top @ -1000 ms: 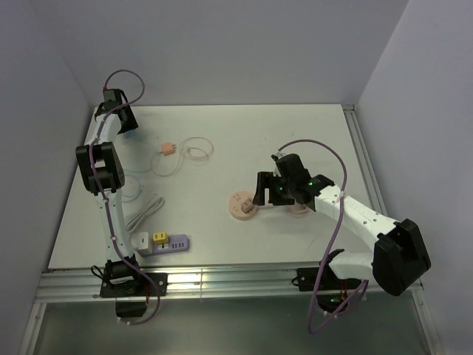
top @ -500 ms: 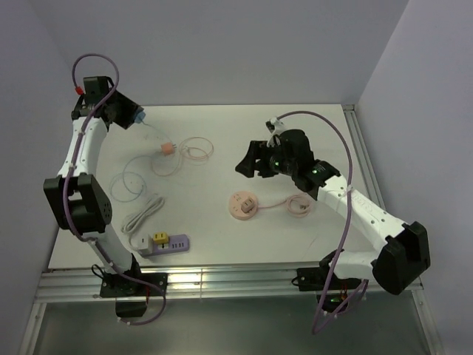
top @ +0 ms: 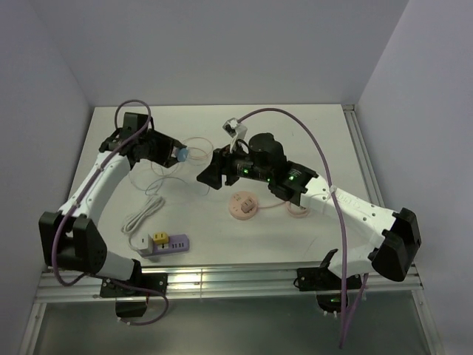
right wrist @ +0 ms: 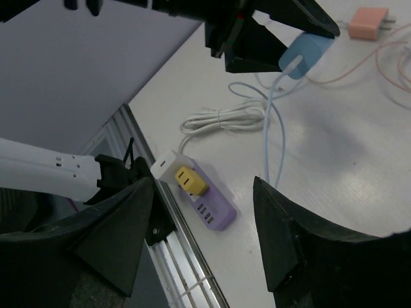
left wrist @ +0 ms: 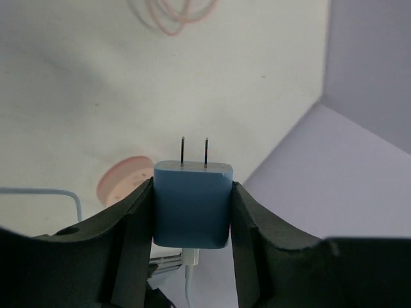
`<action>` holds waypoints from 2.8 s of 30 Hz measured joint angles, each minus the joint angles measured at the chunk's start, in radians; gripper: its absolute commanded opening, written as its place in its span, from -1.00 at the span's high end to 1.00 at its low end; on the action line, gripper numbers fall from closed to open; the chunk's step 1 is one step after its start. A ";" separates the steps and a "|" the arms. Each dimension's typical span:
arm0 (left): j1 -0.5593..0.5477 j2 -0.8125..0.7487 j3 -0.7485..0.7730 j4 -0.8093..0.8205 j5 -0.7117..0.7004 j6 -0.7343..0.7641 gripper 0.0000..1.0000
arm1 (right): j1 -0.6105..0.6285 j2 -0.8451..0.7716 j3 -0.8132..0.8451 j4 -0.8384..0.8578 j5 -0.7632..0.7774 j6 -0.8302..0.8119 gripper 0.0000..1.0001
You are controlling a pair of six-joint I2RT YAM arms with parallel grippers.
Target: Insert the plug
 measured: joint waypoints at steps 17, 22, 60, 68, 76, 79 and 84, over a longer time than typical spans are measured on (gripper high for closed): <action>-0.012 -0.154 0.002 0.036 0.022 -0.149 0.99 | 0.107 0.015 0.072 0.007 -0.067 -0.154 -0.40; -0.013 -0.154 0.006 0.029 0.056 -0.151 0.99 | 0.115 0.109 0.188 -0.048 -0.074 -0.180 -0.45; -0.034 -0.291 -0.103 0.033 0.092 -0.276 0.99 | 0.128 0.285 0.177 0.269 0.466 0.036 -0.08; -0.034 -0.291 -0.111 0.040 0.069 -0.284 0.99 | 0.129 0.306 0.203 0.241 0.476 0.035 -0.11; -0.043 -0.299 -0.118 0.047 0.068 -0.284 0.99 | 0.143 0.343 0.222 0.201 0.505 0.035 -0.16; -0.045 -0.309 -0.119 0.054 0.070 -0.287 0.99 | 0.151 0.351 0.223 0.192 0.512 0.036 -0.13; -0.045 -0.322 -0.135 0.074 0.061 -0.301 0.99 | 0.156 0.360 0.243 0.163 0.536 0.041 1.00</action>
